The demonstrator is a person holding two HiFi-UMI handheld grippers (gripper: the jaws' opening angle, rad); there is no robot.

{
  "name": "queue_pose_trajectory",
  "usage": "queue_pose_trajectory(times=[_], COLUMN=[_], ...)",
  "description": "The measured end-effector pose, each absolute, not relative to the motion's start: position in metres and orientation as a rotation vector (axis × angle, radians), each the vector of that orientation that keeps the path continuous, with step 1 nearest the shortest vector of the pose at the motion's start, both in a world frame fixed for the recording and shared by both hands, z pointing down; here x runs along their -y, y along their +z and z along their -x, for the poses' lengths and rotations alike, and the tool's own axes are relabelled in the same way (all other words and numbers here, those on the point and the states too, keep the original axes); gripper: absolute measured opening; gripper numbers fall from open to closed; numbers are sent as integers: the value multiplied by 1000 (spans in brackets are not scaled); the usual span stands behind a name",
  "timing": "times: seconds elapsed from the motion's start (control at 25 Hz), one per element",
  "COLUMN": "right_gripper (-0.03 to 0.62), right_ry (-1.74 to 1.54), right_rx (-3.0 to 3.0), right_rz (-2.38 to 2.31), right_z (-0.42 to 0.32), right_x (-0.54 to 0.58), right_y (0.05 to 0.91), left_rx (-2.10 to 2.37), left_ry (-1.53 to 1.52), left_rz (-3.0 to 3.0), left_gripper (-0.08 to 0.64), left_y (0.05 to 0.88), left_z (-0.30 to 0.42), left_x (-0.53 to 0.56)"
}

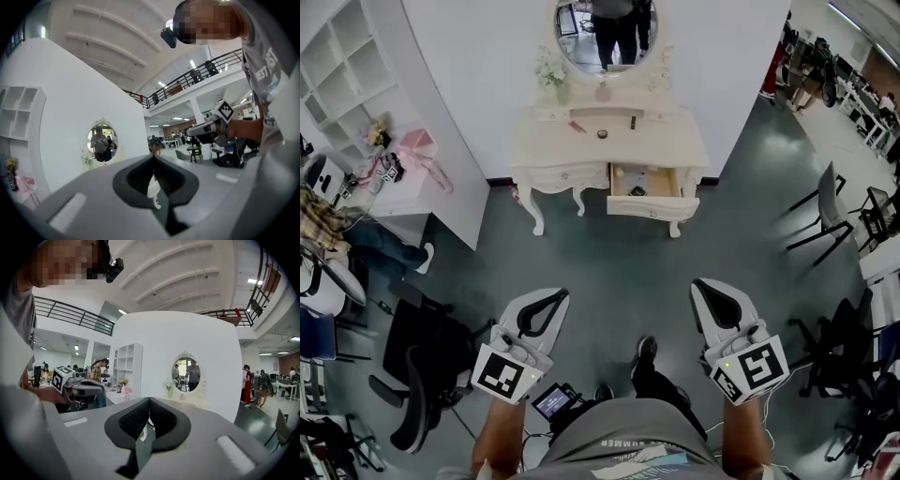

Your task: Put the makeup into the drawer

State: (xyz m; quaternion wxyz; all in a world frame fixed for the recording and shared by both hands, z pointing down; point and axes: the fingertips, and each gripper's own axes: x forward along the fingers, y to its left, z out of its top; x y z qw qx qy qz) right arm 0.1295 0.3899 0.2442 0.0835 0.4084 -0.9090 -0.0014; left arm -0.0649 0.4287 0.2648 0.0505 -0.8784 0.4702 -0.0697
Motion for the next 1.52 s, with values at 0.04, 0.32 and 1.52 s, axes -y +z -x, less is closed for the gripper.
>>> queue_pose_trajectory(times=[0.04,0.32,1.52], right_gripper=[5,3,3], right_ry=[-1,15,48], right_rx=[2720,2766,2772], right_rz=[-1210,-1135,-1072], right_z=[-131,-149,-143], right_x=[-380,-292,-56], right_y=[246,247,256], left_rx=[-1445,-1535,-1581], left_ry=[-216,-247,-259], left_rz=[2666,2628,2618], left_gripper=[3,3,3], left_y=[265,265,268], left_z=[64,43,42], left_x=[-421,-347,-108])
